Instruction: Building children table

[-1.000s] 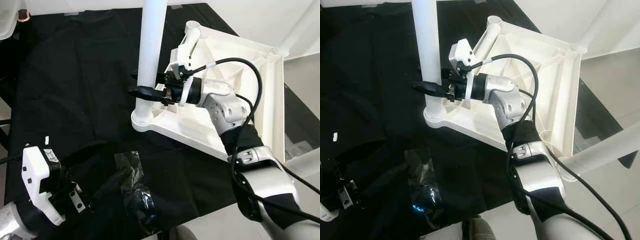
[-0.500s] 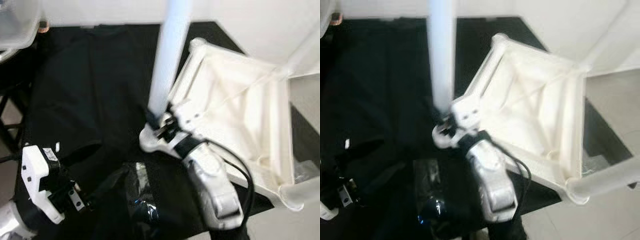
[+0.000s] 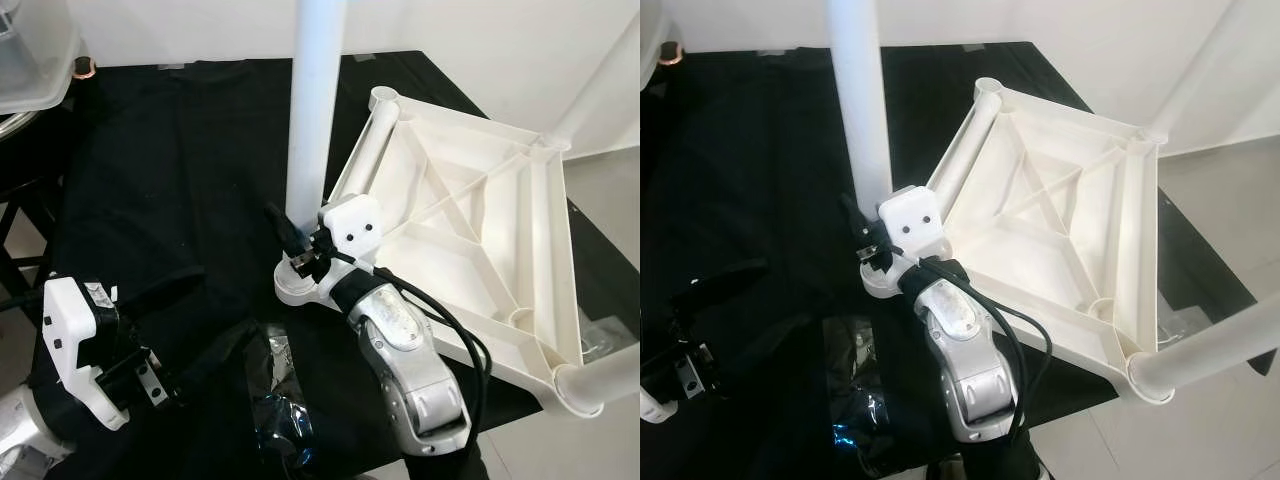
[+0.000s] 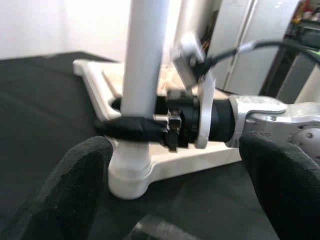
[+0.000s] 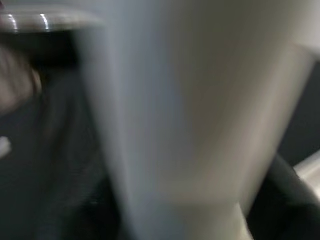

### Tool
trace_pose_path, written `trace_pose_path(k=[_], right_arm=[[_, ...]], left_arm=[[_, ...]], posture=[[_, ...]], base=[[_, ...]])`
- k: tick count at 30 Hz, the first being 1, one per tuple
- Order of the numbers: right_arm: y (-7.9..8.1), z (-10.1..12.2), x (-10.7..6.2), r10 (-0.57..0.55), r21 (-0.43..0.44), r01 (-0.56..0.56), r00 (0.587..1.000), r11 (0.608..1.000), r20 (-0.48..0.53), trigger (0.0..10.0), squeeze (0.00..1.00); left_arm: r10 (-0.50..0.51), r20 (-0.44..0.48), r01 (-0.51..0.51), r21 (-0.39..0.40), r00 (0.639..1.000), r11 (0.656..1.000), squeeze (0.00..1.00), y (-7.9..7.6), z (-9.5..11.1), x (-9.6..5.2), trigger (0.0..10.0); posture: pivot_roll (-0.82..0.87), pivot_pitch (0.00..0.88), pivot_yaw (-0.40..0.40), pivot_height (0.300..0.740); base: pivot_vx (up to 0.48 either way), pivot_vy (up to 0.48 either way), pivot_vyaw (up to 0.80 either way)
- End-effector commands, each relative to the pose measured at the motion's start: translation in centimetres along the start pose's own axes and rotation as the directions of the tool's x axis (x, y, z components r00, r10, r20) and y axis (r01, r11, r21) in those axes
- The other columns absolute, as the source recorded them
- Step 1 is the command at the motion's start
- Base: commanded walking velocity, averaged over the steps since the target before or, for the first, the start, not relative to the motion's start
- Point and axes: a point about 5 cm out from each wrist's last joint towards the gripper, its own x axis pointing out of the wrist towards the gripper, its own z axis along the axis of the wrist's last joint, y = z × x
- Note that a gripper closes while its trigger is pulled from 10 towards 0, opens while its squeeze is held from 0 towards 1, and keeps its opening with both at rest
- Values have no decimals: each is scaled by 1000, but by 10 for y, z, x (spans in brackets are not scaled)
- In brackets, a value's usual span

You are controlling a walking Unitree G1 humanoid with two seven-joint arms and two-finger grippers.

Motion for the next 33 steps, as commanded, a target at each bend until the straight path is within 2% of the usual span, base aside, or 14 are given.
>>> trace_pose_path(k=[1,4,9,10,11,12,16,20,27,28,29,30,32,33], right_arm=[[-7,18,5,170,14,-172,983,985,69,10000,1000],[-10,25,6,228,-17,-228,969,974,89,10000,1000],[-23,42,9,479,-132,-467,874,874,82,10000,1000],[-24,42,8,523,-151,-509,850,847,67,10000,686],[-24,42,8,523,-151,-509,850,847,67,10000,686],[-31,45,7,579,-176,-564,814,807,43,10000,0],[-37,48,7,607,-190,-592,794,783,28,10000,0],[-76,77,21,656,-180,-639,753,748,51,10000,0],[-83,86,25,692,-189,-674,720,715,49,10000,0],[-85,87,26,709,-183,-692,704,699,48,5647,0],[-85,87,26,709,-183,-692,704,699,48,5647,0],[-86,88,27,726,-174,-710,686,682,49,0,0],[-86,88,27,726,-174,-710,686,682,49,0,0],[-86,87,27,747,-164,-733,663,660,43,0,0]], left_arm=[[-20,-8,20,-6,1000,1000,0,-4,-1,0,10000],[-21,-8,21,-7,1000,1000,0,-5,-1,0,10000],[-17,-9,17,-14,1000,1000,0,-9,0,0,10000],[-16,-9,16,-14,1000,1000,0,-9,0,-1,10000],[-16,-9,16,-14,1000,1000,0,-9,0,-1,10000],[-16,-8,16,-16,1000,1000,0,-10,0,-1,10000],[-16,-7,16,-17,1000,1000,0,-11,0,-1,10000],[-15,-8,15,-20,1000,1000,0,-13,0,-1,10000],[-13,-10,13,-20,1000,1000,0,-13,0,-2,10000],[-12,-11,12,-19,1000,1000,0,-14,1,-2,10000],[-12,-11,12,-19,1000,1000,0,-14,1,-2,10000],[-11,-12,11,-19,1000,1000,0,-14,1,-2,10000],[-11,-12,11,-19,1000,1000,0,-14,1,-2,10000],[-10,-13,10,-18,1000,1000,0,-14,1,-3,10000]], posture=[[172,271,-110,740],[170,278,-113,740],[185,292,-123,740],[188,296,-124,740],[188,296,-124,740],[191,299,-124,740],[191,299,-124,740],[201,303,-131,740],[203,308,-133,740],[204,312,-131,740],[204,312,-131,740],[205,313,-132,740],[205,313,-132,740],[208,318,-131,740]], base=[[0,0,0],[0,0,0],[0,0,0],[0,0,0],[0,0,0],[0,0,0],[0,0,0],[0,0,0],[0,0,0],[0,0,0],[0,0,0],[0,0,0],[0,0,0],[0,0,0]])
